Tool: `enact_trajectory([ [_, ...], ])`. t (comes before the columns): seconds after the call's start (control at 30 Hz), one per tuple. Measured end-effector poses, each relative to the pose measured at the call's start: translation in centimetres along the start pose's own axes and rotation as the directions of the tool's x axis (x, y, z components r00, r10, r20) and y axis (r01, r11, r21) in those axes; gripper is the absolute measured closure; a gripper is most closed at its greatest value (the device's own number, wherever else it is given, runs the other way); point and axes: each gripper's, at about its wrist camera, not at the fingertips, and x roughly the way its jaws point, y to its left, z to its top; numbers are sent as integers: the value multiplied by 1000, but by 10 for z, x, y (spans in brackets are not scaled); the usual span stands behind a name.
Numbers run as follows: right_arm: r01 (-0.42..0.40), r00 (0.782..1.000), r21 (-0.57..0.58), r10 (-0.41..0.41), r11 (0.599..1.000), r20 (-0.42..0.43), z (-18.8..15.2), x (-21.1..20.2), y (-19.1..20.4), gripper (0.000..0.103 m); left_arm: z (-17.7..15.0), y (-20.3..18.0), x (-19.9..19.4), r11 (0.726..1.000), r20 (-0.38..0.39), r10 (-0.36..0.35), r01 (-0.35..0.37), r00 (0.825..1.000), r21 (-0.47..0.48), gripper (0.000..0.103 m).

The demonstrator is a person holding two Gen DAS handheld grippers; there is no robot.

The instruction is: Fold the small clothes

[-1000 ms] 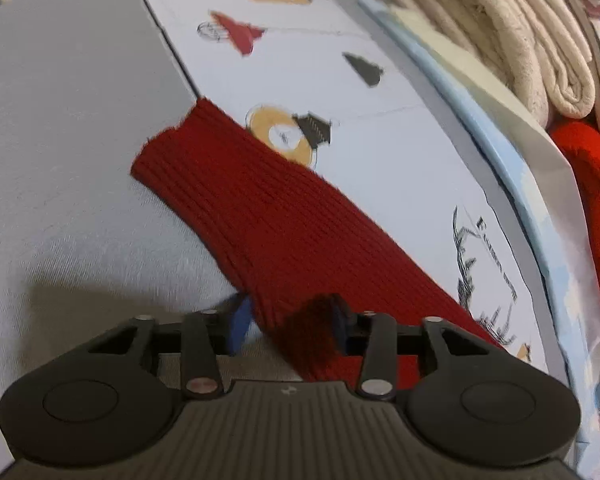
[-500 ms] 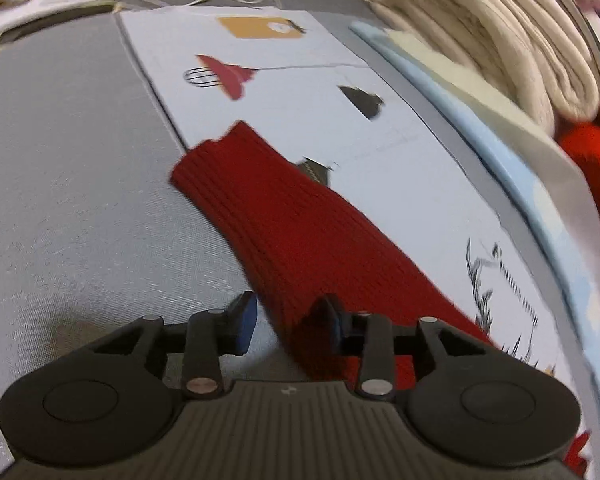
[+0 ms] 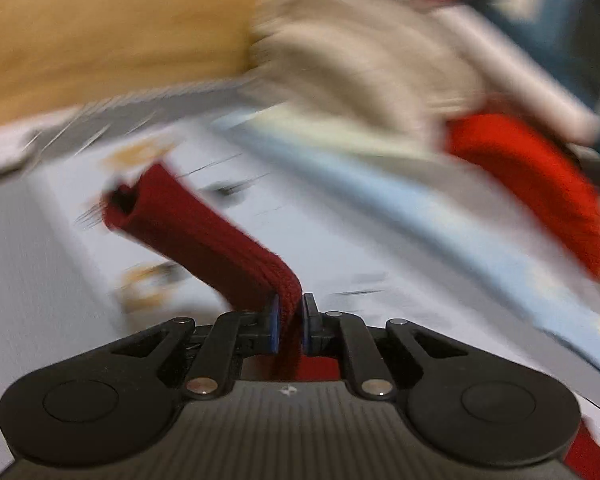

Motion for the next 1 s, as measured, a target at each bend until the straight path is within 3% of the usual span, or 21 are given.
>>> enact_trajectory([
  [0.07, 9, 999, 43, -11, 999, 30, 4, -4, -9, 86, -8, -60, -32, 988, 24, -126, 123, 992, 97, 93],
  [0.17, 13, 997, 129, -22, 992, 67, 9, -9, -26, 88, -40, -156, -77, 918, -49, -324, 327, 945, 226, 93],
  [0.23, 23, 994, 205, -44, 978, 97, 10, -14, -40, 87, -68, -209, -98, 836, -184, -452, 486, 873, 255, 88],
  [0.27, 23, 994, 205, -44, 978, 97, 10, -14, -40, 86, -83, -229, -105, 782, -274, -511, 573, 814, 245, 87],
  [0.3, 3, 993, 264, -34, 964, 114, 10, -16, -50, 86, -94, -240, -111, 748, -330, -542, 623, 773, 230, 86],
  [0.33, 3, 993, 264, -34, 964, 114, 10, -16, -50, 79, -103, -244, -115, 742, -357, -543, 634, 760, 220, 86],
  [0.37, -14, 993, 294, -21, 956, 115, 10, -16, -55, 69, -106, -243, -117, 746, -366, -539, 632, 759, 211, 86],
  [0.4, -46, 994, 347, 9, 937, 108, 10, -13, -64, 65, -106, -236, -117, 753, -365, -540, 629, 758, 192, 86],
  [0.43, -46, 994, 347, 9, 937, 108, 10, -13, -64, 59, -103, -226, -115, 769, -349, -536, 615, 769, 175, 86],
  [0.53, -87, 994, 429, 52, 899, 93, 5, -6, -72, 58, -96, -191, -98, 848, -274, -454, 505, 848, 159, 86],
  [0.6, -95, 995, 478, 69, 873, 73, 1, -1, -78, 56, -92, -179, -69, 913, -287, -296, 358, 911, 195, 86],
  [0.67, -79, 997, 523, 60, 848, 54, -3, 5, -86, 56, -88, -173, -43, 946, -308, -155, 230, 939, 227, 85],
  [0.7, -62, 998, 575, 45, 816, 45, -6, 12, -94, 56, -85, -167, -33, 953, -322, -129, 207, 938, 220, 85],
  [0.83, -50, 998, 636, 25, 770, 49, -9, 18, -102, 56, -77, -155, -10, 959, -408, -153, 235, 900, 158, 85],
  [0.93, -22, 998, 681, -22, 732, 56, -7, 30, -113, 57, -79, -156, 1, 958, -432, -134, 228, 892, 175, 85],
  [1.0, -15, 998, 688, -32, 725, 55, -7, 33, -115, 63, -84, -154, 6, 958, -451, -126, 227, 883, 175, 85],
])
